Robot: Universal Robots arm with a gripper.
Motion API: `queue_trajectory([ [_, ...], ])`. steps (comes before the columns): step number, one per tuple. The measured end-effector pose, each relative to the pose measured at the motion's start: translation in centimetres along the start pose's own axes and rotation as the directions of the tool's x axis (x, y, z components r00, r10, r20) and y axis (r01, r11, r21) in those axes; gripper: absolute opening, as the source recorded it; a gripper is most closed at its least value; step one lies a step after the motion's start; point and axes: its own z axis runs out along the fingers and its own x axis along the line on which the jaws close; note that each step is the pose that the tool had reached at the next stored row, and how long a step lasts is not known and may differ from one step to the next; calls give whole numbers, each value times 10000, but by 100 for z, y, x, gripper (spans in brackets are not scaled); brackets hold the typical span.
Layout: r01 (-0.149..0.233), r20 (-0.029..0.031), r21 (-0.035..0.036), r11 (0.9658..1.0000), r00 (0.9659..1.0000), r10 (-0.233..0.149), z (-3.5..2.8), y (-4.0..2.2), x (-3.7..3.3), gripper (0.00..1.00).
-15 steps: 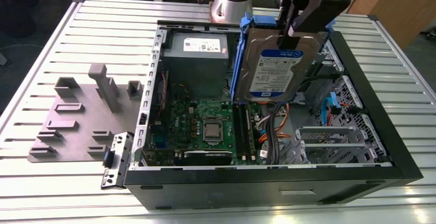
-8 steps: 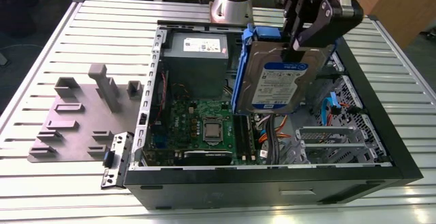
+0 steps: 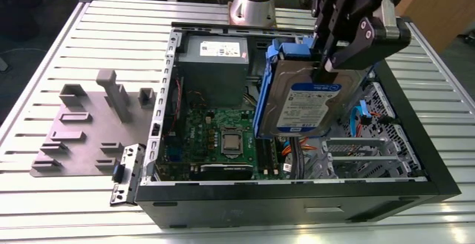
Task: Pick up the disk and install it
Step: 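Pick up the disk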
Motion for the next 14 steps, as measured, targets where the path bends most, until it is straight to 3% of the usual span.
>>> queue_trajectory([
  [3, -12, 1, 0, 10000, 10000, 12, 1, 1, 34, 35],
  [10, -13, 0, -1, 10000, 10000, 13, 1, 0, 35, 35],
  [14, -304, 1, -2, 9995, 9995, 304, 11, -1, 36, 35],
])
